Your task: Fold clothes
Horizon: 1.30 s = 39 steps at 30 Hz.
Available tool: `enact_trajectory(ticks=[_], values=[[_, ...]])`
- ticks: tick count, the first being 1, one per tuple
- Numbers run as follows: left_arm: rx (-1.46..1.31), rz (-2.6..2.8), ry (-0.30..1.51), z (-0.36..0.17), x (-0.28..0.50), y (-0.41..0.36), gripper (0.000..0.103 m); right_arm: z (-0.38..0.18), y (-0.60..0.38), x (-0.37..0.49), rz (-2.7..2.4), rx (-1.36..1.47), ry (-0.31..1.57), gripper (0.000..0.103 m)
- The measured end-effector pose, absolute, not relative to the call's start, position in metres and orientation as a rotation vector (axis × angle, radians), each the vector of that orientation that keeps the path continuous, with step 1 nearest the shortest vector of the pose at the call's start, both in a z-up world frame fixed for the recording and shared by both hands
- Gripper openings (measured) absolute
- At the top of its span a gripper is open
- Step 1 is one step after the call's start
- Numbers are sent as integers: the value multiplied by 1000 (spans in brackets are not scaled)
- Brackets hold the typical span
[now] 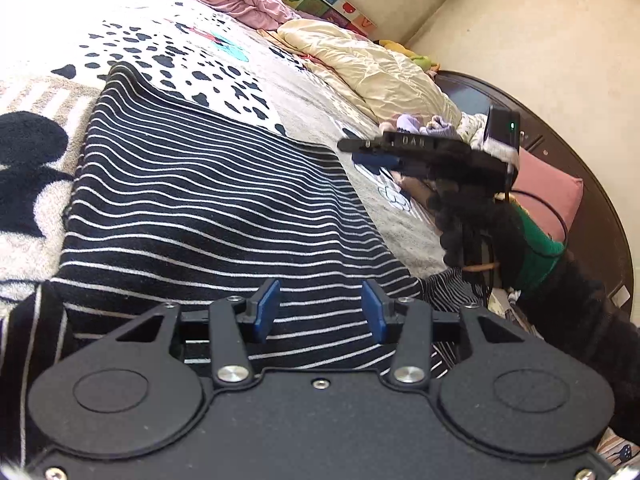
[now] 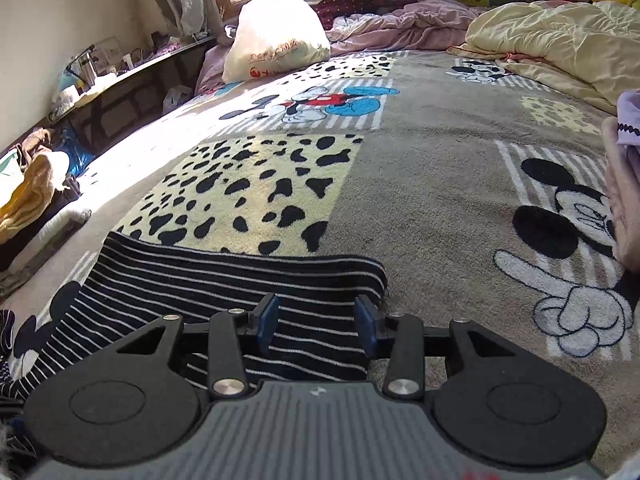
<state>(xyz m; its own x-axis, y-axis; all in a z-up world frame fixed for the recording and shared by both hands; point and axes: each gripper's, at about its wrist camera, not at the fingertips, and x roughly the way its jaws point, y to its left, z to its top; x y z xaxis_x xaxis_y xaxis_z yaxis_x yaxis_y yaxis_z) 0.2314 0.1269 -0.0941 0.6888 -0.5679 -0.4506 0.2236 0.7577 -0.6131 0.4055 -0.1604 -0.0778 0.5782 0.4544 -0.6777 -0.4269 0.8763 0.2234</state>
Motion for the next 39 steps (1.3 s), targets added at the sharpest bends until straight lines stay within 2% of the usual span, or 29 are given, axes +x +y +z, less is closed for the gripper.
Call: enact_trajectory(ticks=[4,6,7,8,9,10,12,13,17,20,27,32,37,39], values=[[-638,-397,618,-91,236,157,44,-73,-144,351,675,62,771,45],[-640,-383,667,-95,246,166,44,-78,-136,326,708,43,792,53],[-616,-311,721,-99,253,170,44,-81,-133,315,716,42,798,53],[-619,-260,733,-101,257,176,34,-82,-132,304,725,60,790,53],[-643,-239,716,-100,259,183,33,-84,-131,292,734,77,782,53],[-666,-218,699,-99,260,189,34,-85,-130,282,747,96,773,53],[-593,-298,641,-78,260,184,46,-88,-130,266,787,136,750,54],[-566,-349,634,-71,261,178,47,-91,-128,259,802,140,751,54],[-537,-538,801,-87,300,143,55,-100,-119,245,841,57,758,55],[-550,-452,870,-109,343,145,53,-102,-125,246,869,79,771,55],[-836,-294,795,-118,395,219,54,-108,-143,252,926,188,809,55],[-947,-178,726,-114,384,246,58,-107,-145,254,943,196,822,56],[-992,-172,659,-93,360,259,61,-107,-164,262,869,322,783,58],[-995,-140,619,-84,333,269,62,-112,-168,267,847,353,794,55]])
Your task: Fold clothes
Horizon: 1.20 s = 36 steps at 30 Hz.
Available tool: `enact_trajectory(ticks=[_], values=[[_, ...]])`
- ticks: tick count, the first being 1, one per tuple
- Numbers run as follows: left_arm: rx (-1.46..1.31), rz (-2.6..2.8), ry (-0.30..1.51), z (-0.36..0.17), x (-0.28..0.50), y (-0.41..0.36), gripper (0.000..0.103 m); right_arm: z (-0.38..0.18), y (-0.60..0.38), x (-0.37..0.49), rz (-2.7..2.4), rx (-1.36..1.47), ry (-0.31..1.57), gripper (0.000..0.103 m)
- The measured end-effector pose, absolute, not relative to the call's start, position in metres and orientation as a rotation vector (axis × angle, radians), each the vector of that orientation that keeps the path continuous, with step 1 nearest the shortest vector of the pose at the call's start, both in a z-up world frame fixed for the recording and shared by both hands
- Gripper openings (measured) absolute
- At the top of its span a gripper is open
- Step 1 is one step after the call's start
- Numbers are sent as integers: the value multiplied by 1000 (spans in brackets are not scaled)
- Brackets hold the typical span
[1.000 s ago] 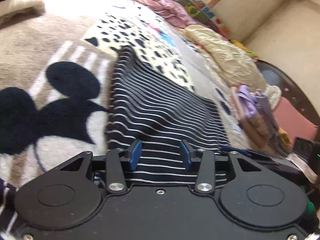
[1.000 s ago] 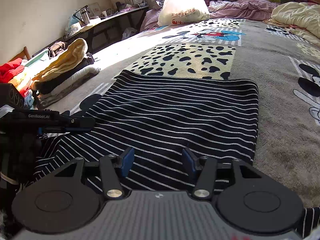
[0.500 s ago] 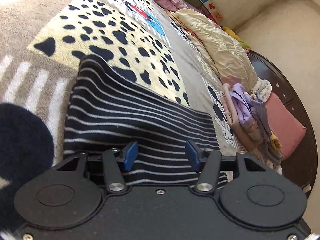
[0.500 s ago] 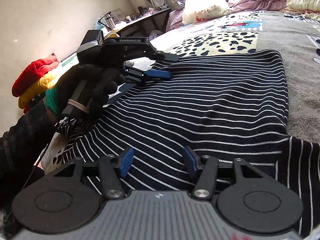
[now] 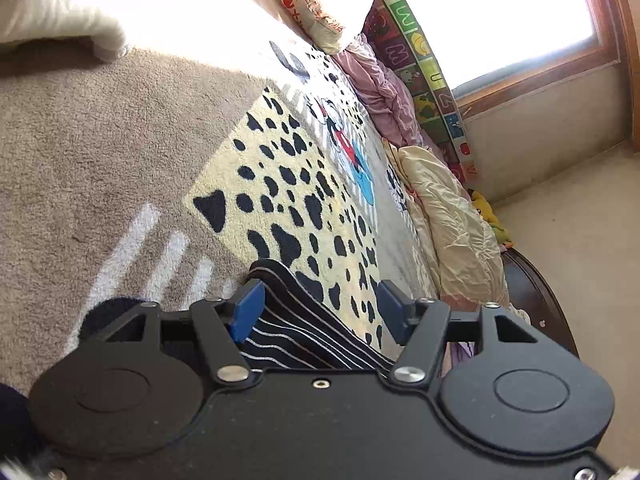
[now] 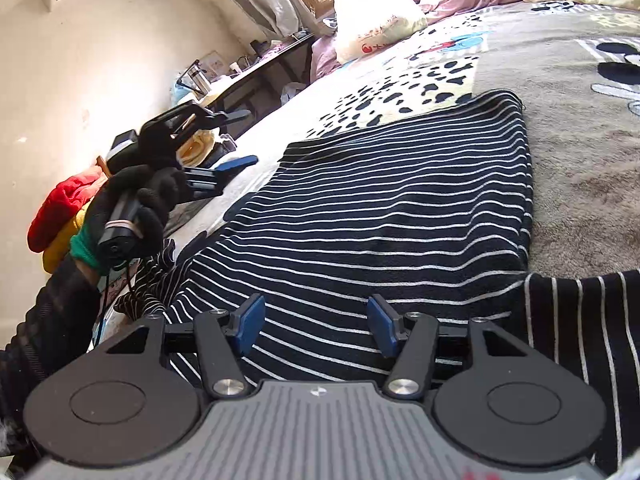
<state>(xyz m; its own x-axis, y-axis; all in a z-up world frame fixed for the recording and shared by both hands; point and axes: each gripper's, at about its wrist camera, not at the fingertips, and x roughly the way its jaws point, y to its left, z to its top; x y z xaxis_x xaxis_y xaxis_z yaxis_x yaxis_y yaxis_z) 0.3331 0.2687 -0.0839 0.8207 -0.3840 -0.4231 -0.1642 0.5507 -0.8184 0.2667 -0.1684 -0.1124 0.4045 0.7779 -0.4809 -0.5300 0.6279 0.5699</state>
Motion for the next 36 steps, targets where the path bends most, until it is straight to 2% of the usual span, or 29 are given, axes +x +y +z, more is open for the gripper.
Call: enact_trajectory(ticks=[3,9,15,21,24,30,31,32,36], values=[[-991,-79,558,-69,289,284,62,-114,-170,267,828,376,789,55],[-912,96,494,-51,203,308,62,-94,-136,234,852,236,707,57],[-873,157,542,-70,172,329,62,-71,-62,180,1031,67,610,56],[-832,219,588,-89,141,349,62,-78,-2,143,1099,-36,626,55],[-811,249,611,-98,125,360,60,-83,6,133,1036,-57,656,54],[-683,34,578,-82,130,324,59,-99,-3,130,953,7,709,55],[-660,-4,571,-79,131,318,50,-101,-2,129,951,3,707,55],[-637,-42,564,-76,132,311,16,-102,1,128,947,-12,703,55],[-544,-193,534,-63,136,285,14,-104,8,121,937,-67,684,57]])
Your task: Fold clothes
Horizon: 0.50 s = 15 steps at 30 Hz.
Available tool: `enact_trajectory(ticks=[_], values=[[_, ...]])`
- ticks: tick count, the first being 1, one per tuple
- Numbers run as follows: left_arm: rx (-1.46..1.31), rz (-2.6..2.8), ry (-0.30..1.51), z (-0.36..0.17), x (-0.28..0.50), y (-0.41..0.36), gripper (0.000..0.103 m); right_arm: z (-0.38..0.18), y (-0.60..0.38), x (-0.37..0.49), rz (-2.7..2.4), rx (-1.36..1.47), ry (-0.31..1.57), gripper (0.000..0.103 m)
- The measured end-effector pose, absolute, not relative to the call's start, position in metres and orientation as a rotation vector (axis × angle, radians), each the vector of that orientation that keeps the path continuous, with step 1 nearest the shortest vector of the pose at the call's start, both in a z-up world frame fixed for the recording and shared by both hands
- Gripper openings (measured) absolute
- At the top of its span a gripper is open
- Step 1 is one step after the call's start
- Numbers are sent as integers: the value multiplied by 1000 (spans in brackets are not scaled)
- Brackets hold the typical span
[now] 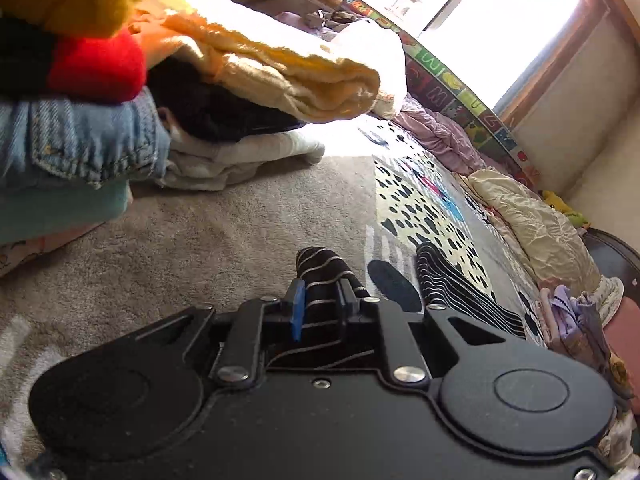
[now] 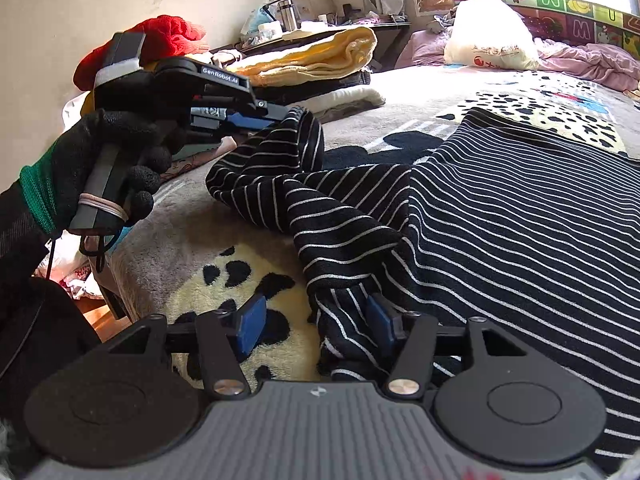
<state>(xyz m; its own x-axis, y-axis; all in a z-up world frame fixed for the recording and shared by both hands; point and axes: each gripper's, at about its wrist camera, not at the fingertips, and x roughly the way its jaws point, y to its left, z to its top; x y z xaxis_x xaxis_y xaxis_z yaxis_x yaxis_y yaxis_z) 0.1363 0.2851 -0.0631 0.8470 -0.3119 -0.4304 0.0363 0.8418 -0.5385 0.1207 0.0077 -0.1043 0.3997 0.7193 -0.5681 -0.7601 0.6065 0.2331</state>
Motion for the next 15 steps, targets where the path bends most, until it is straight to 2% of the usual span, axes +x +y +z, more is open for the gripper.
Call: enact_trajectory(ticks=[1,2,3,5,15], values=[[-520,-231,526,-60,137,279,17,-105,9,119,935,-76,680,58],[-496,-268,518,-57,138,272,37,-105,9,118,934,-85,676,59],[-472,-306,509,-54,140,266,52,-106,10,116,932,-95,672,59],[-457,-348,506,-52,141,260,50,-107,11,114,930,-107,665,59],[-712,-218,620,-87,149,315,50,-111,6,111,939,-96,629,63]])
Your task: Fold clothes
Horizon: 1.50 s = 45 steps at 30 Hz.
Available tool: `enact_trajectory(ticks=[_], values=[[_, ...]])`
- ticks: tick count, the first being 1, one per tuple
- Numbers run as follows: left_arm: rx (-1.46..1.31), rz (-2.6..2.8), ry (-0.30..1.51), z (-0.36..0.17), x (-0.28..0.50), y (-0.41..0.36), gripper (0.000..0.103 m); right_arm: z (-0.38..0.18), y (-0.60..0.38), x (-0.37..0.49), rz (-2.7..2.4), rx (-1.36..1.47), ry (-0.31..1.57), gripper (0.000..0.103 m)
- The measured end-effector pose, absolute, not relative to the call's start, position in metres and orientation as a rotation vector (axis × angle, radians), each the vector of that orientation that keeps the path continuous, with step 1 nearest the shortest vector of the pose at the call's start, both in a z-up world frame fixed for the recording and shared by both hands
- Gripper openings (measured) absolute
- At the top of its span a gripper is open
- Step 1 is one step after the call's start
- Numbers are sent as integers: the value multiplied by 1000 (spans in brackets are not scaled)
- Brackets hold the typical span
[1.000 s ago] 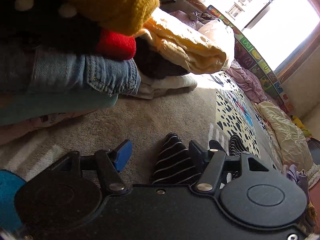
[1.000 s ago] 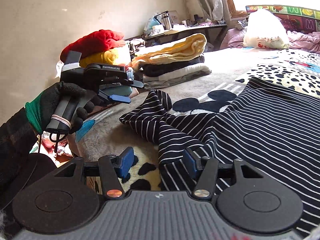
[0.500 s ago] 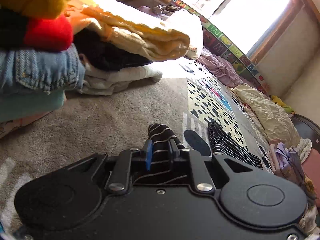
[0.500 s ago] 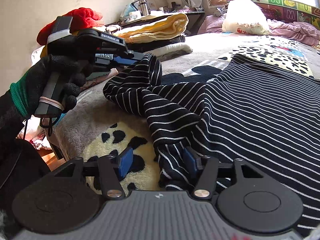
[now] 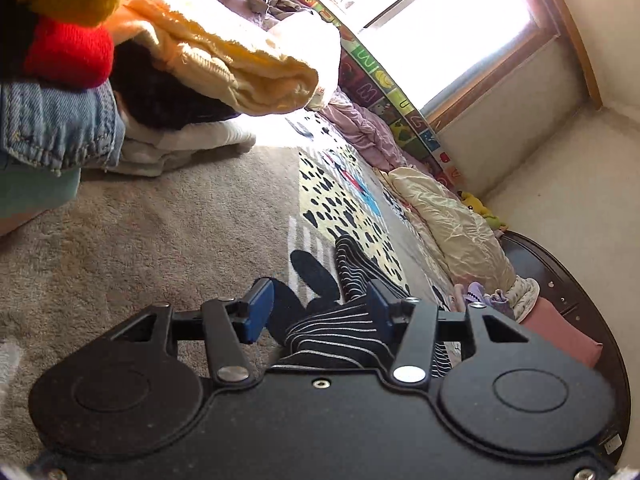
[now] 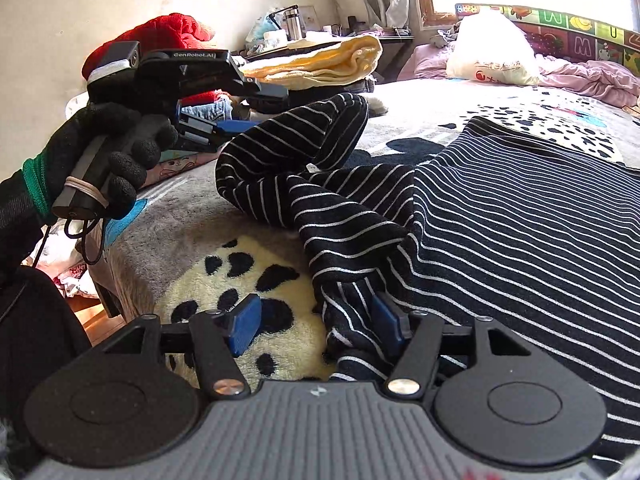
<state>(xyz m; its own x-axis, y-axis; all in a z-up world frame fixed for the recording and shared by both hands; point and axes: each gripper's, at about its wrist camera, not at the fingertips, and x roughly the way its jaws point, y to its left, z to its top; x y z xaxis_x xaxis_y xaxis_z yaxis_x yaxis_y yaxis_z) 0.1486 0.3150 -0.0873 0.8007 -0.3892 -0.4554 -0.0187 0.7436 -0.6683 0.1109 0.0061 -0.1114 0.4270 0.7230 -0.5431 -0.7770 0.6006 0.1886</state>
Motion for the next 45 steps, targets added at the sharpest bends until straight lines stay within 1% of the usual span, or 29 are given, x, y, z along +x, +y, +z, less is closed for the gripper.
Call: enact_trajectory(ticks=[2,7,8,9,11,14,16,18,20,21,23,24,25,26,27,31,32,34,36,37,42,43,44,45], values=[[-763,-191,642,-94,150,326,50,-111,7,110,938,-100,626,64],[-673,-297,695,-98,158,296,49,-111,8,109,938,-103,624,67],[-647,-308,686,-95,158,291,45,-112,9,109,938,-106,623,68],[-618,-310,669,-92,156,288,38,-112,9,108,938,-109,622,69],[-567,-296,632,-86,153,285,34,-112,11,107,935,-117,621,70],[-524,-254,540,-78,143,291,22,-112,14,106,930,-131,620,72],[-532,-230,455,-69,132,300,16,-112,15,105,926,-143,619,72],[-558,-211,367,-60,120,312,9,-112,16,104,924,-153,619,72],[-605,-177,299,-56,109,326,5,-111,16,103,921,-163,619,72],[-645,-162,275,-57,106,334,5,-111,17,103,920,-166,618,72],[-719,-144,315,-64,106,347,6,-111,17,102,917,-174,618,72],[-762,-155,353,-71,110,353,7,-111,17,101,915,-178,617,72],[-807,-183,394,-78,114,355,12,-111,17,101,913,-181,617,72],[-854,-221,435,-84,119,356,35,-112,17,100,912,-184,616,73],[-883,-247,472,-89,124,354,55,-112,17,100,911,-186,616,73],[-884,-259,600,-104,146,337,54,-112,18,100,911,-189,616,73],[-874,-255,620,-106,152,334,51,-112,18,100,911,-190,616,73],[-830,-224,574,-99,148,333,41,-112,18,100,911,-192,616,73],[-779,-188,510,-90,142,332,12,-113,18,99,911,-194,616,73],[-754,-171,478,-86,139,332,6,-113,18,99,911,-195,616,73],[-626,-83,319,-63,124,331,6,-113,19,99,911,-200,616,75],[-620,-54,340,-65,125,335,7,-114,19,99,911,-204,615,75],[-631,-29,401,-72,128,340,12,-114,20,98,911,-212,612,76],[-645,-9,466,-80,131,344,27,-114,20,97,912,-220,610,77]])
